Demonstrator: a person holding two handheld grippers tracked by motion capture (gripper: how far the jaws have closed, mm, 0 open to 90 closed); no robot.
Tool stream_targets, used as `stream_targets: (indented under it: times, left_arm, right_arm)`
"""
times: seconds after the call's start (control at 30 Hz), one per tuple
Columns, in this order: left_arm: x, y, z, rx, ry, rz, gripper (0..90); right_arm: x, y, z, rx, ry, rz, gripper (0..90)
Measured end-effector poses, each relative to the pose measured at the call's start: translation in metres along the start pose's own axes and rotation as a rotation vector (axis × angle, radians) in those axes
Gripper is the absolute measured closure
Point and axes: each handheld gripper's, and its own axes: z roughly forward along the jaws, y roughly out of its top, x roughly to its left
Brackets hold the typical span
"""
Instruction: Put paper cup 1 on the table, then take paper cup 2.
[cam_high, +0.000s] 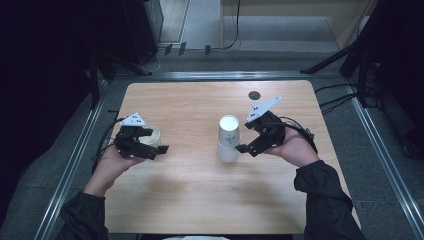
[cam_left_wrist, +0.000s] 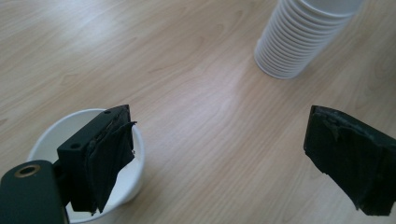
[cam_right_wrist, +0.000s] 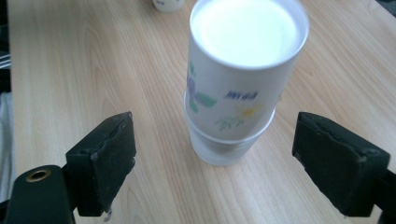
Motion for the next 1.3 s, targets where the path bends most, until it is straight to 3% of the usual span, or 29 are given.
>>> stream_targets:
  times: [0.13, 0.53, 0.8, 1.0, 1.3]
  left_arm:
    - [-0.013, -0.001, 0.001, -0.006, -0.039, 0.004, 8.2]
    - [-0.048, -0.002, 0.014, 0.015, -0.098, 0.056, 8.5]
    - [-0.056, -0.006, 0.02, 0.018, -0.102, 0.074, 8.8]
    - [-0.058, -0.01, 0.02, 0.036, -0.115, 0.073, 13.0]
    - [-0.059, -0.015, 0.023, 0.041, -0.118, 0.069, 13.0]
  right_arm:
    - [-0.005, 0.01, -0.003, -0.012, 0.004, -0.031, 13.9]
    - [-0.013, 0.043, 0.02, 0.111, 0.04, -0.079, 16.2]
    - [-0.017, 0.05, 0.028, 0.133, 0.042, -0.086, 21.1]
    - [-0.019, 0.053, 0.03, 0.136, 0.029, -0.085, 31.8]
    - [-0.018, 0.057, 0.028, 0.14, 0.033, -0.085, 32.8]
